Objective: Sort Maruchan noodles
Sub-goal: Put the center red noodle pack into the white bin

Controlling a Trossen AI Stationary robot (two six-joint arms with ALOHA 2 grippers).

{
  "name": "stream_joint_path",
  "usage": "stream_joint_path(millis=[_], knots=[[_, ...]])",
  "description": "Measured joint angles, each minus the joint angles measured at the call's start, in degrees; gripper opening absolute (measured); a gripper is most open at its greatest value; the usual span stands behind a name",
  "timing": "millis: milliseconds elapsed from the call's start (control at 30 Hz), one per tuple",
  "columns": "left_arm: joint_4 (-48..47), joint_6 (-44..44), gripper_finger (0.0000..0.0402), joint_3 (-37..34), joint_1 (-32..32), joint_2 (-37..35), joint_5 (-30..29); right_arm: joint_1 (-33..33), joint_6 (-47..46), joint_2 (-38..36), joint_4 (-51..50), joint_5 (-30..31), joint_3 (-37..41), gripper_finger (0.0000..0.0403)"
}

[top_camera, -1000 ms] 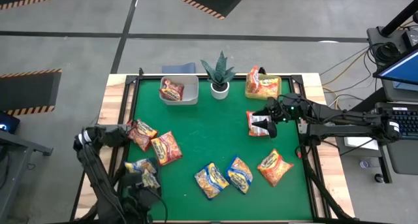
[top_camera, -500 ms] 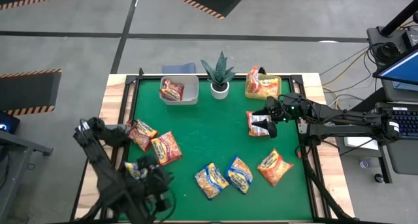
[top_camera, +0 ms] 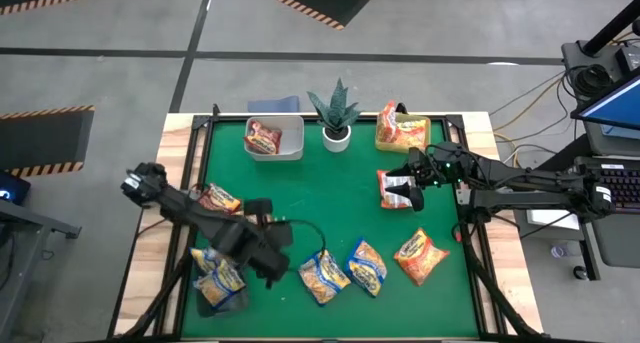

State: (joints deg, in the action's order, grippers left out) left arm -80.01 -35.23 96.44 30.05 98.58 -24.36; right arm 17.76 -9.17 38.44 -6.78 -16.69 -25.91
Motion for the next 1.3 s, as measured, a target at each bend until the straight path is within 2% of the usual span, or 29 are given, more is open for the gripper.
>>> stream_joint_path(millis=[233,400,533,633,733,800,867,967,1067,1133,1200,1300], knots=[[9.4,0.0,0.0,-20.0,-7.4,-4.0,11.8,0.0,-0.7,0.0,-0.2,0.0,0.0,0.0244],[16.3,0.0,0.0,-33.2,-11.5,-4.8,15.7,0.0,-1.3,0.0,-0.2,0.0,0.0,0.0244],[24.4,1.2,0.0,-39.9,-13.9,-4.6,17.9,0.0,-1.4,0.0,-0.2,0.0,0.0,0.0244],[31.2,5.4,0.0,-41.7,-15.3,-4.5,17.4,0.0,-1.4,0.0,-0.2,0.1,0.0,0.0244],[38.3,12.8,0.0,-41.8,-17.4,-4.6,13.0,0.0,-2.0,0.0,-0.2,0.2,0.0,0.0244],[43.8,20.9,0.0,-41.3,-19.8,-5.1,9.3,0.0,-2.5,0.0,-0.2,0.2,0.1,0.0244],[48.4,31.1,0.0,-40.3,-23.1,-6.4,9.1,0.0,-3.3,0.0,-0.2,0.3,0.4,0.0244],[51.0,44.4,0.0,-38.3,-29.1,-8.2,15.8,0.0,-6.8,0.0,-0.2,2.5,1.3,0.0242],[50.7,52.3,0.0,-36.2,-35.2,-9.9,27.9,0.0,-10.9,0.3,-0.3,5.3,2.5,0.0233],[51.1,51.2,0.0,-35.2,-38.4,-10.9,35.7,0.0,-11.9,1.0,-0.3,5.3,2.5,0.0228],[50.5,45.2,0.0,-35.2,-40.3,-11.6,41.1,0.2,-11.4,2.0,-0.6,5.3,1.2,0.0225],[47.1,33.1,0.0,-35.3,-40.2,-12.4,42.9,0.6,-9.0,4.0,-1.0,4.2,-2.7,0.0224]])
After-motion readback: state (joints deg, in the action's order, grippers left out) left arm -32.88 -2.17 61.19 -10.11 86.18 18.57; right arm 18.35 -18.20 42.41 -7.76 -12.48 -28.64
